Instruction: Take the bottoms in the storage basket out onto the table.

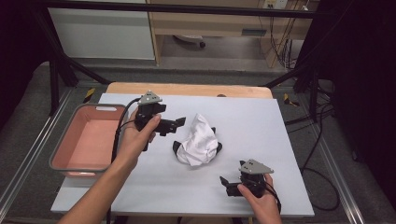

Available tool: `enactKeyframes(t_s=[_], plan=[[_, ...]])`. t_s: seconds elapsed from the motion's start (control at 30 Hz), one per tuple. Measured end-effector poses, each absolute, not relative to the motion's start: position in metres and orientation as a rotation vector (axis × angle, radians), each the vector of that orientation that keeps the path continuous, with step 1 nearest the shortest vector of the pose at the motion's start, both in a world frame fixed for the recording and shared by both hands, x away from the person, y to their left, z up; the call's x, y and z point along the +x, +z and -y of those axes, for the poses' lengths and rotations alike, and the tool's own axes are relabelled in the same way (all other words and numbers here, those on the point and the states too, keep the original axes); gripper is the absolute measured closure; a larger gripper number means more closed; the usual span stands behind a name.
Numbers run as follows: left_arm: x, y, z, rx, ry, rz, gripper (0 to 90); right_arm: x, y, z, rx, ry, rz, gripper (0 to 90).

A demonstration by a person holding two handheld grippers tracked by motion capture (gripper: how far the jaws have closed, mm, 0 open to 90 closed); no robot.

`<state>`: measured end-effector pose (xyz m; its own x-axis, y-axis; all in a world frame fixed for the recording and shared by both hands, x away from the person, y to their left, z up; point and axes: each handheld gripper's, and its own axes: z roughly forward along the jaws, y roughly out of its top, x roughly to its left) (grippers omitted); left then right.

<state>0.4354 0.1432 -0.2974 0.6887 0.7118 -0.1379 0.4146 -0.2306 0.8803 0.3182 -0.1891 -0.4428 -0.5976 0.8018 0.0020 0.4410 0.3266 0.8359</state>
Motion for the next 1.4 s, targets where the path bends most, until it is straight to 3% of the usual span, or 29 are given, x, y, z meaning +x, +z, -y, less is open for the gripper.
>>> enactKeyframes(t_s=[0.8, 1.4], plan=[[0.424, -0.280, -0.160, 1.895, 0.412, -0.886, 5.9, 0.319, -0.439, 0.193, 1.096, 1.229, -2.160, 5.0], [0.413, -0.266, -0.221, 1.811, 0.467, -0.954, 5.2, 0.319, -0.439, 0.194, 1.090, 1.235, -2.164, 4.9]])
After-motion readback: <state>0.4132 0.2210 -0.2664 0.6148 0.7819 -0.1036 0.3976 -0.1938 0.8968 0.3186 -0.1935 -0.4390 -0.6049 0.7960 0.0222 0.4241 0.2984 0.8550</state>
